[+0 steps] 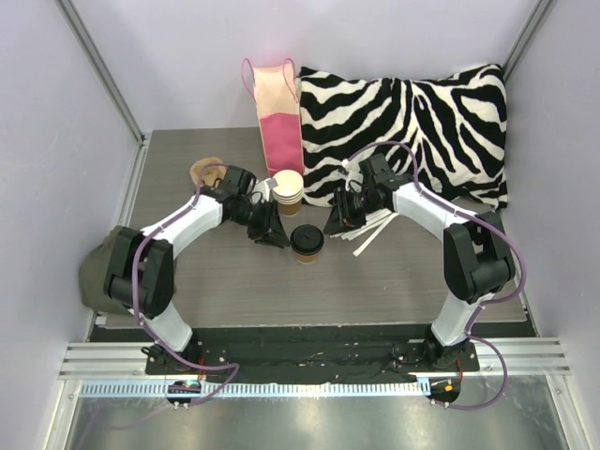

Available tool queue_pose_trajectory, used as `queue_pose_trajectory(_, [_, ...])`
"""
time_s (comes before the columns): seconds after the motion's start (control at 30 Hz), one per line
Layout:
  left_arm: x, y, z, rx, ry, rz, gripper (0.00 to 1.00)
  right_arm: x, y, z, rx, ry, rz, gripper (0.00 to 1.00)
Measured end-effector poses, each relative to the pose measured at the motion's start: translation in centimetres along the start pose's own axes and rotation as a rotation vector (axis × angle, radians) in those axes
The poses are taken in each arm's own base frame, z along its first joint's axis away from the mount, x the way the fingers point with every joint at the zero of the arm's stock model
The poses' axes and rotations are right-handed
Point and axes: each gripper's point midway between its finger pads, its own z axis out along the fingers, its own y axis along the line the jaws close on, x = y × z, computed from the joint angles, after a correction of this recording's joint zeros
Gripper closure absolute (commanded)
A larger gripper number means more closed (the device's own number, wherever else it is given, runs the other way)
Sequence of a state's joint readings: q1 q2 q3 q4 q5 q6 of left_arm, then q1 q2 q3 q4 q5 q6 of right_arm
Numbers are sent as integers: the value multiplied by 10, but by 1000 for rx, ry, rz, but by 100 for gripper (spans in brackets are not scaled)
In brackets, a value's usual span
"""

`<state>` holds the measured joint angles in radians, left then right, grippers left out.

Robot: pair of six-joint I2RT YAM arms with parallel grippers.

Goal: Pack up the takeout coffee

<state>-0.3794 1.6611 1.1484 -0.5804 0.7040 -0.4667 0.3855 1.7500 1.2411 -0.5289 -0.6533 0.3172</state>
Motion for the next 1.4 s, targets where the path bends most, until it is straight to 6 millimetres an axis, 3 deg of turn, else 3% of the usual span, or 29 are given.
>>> queue_pose_trajectory(0.27, [4,8,13,-14,35,-23,69,3,-3,9,-4,21,14,67])
queue_pose_trajectory(1.03, [-3,4,15,2,8,-16,69,3,5,11,-32,23,19,65])
queue_pose_trajectory(1.4, [-3,6,16,3,10,-17,79,4,2,17,-41,28,24,78])
